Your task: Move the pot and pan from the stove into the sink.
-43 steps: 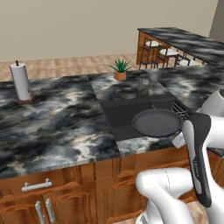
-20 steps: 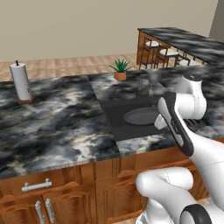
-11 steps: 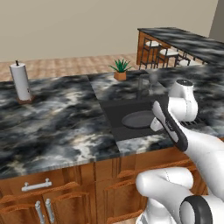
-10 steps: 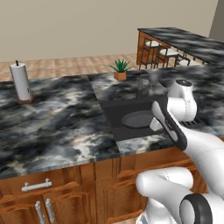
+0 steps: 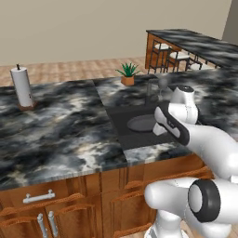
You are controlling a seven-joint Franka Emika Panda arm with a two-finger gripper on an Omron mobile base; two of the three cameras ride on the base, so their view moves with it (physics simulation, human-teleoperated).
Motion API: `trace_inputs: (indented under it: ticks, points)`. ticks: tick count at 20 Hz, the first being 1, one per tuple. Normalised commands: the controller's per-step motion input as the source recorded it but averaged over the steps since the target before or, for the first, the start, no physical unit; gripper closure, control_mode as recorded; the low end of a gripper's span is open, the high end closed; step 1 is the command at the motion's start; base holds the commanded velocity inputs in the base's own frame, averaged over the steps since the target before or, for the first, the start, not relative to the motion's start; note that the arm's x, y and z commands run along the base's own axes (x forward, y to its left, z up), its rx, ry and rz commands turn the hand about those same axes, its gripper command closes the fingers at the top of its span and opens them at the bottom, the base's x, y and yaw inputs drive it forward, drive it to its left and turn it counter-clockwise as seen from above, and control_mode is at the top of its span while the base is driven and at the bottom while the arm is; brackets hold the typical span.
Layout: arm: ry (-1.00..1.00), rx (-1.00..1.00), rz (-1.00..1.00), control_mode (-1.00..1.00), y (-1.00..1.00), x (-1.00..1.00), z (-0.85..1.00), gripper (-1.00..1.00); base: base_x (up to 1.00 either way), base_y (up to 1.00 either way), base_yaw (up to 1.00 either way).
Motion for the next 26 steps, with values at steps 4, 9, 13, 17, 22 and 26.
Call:
trace_inputs:
  ticks: [4, 9, 13, 17, 22, 26]
  points:
    - [0.02, 0.00, -0.12, -1.00, -0.01, 0.59, -0.07, 1.00, 0.00, 0.00, 0.00]
    - [0.02, 0.00, -0.16, -1.00, -0.08, 0.32, -0.08, 1.00, 0.00, 0.00, 0.00]
    - [0.00, 0.00, -0.02, -1.00, 0.00, 0.01, 0.00, 1.00, 0.00, 0.00, 0.00]
    - [0.04, 0.00, 0.00, -1.00, -0.02, 0.00, -0.22, 1.00, 0.00, 0.00, 0.00]
    - [0.05, 0.00, 0.00, -1.00, -0.08, 0.00, -0.35, 1.00, 0.00, 0.00, 0.00]
    - [0.02, -0.01, 0.00, -1.00, -0.06, 0.02, -0.37, 1.00, 0.00, 0.00, 0.00]
